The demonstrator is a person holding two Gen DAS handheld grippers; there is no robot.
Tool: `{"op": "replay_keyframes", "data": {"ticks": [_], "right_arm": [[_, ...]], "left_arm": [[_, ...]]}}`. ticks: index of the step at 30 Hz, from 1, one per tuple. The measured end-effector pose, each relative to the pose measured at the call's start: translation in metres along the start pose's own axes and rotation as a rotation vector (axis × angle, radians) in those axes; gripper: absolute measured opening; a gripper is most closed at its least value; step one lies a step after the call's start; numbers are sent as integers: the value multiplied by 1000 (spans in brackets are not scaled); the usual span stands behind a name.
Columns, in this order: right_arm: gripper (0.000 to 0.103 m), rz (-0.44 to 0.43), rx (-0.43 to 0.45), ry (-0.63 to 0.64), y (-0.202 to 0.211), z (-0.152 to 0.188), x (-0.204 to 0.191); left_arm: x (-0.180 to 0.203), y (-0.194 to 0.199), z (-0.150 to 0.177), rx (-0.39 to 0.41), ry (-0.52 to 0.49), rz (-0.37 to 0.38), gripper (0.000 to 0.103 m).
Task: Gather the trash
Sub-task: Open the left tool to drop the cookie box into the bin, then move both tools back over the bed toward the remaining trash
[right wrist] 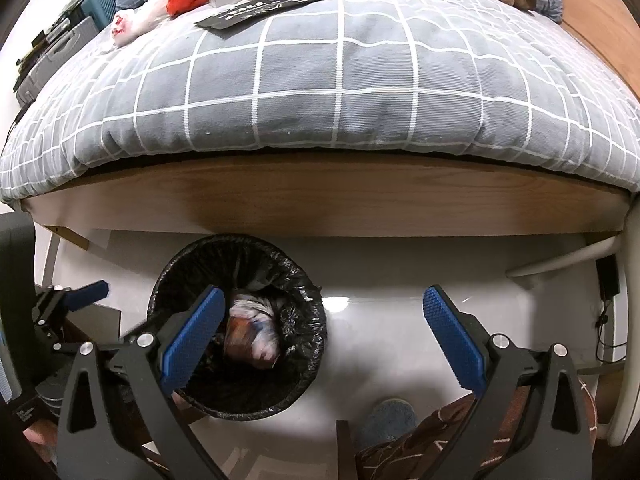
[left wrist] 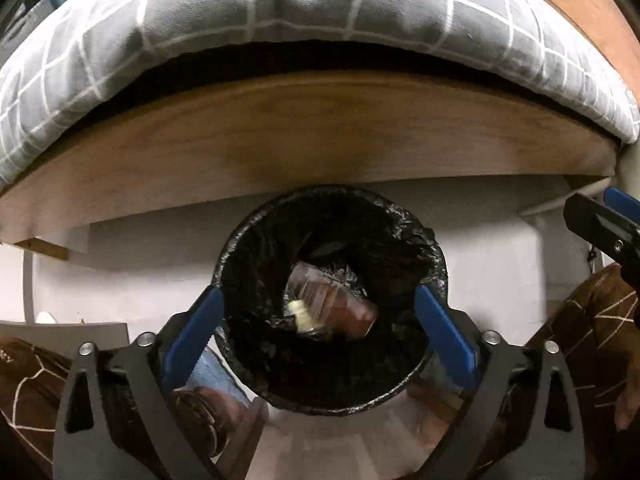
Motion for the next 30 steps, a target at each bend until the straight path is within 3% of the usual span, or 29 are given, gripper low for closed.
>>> {"op": "replay_keyframes", "data": {"ticks": [8, 17, 30], "right_arm": [[96, 1, -5, 0, -2, 0, 0], [96, 7, 30, 13, 7, -6, -5], [96, 22, 138, 12, 55, -26, -14]], "left_arm": [[-9, -5, -6, 2, 25, 13, 97], [-30, 31, -23, 90, 46, -43, 97], [-49, 92, -39, 181, 83, -41, 97]]}}
Point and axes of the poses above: each gripper's, at about its wrist camera, not at the fingertips, and y roughly against the way its jaws point, x to its right, z to its underside, the point moved 8 cm from there along -y, roughly the way its jaws point, and after that the axes turned 2 degrees about y, right-handed, at the moved point
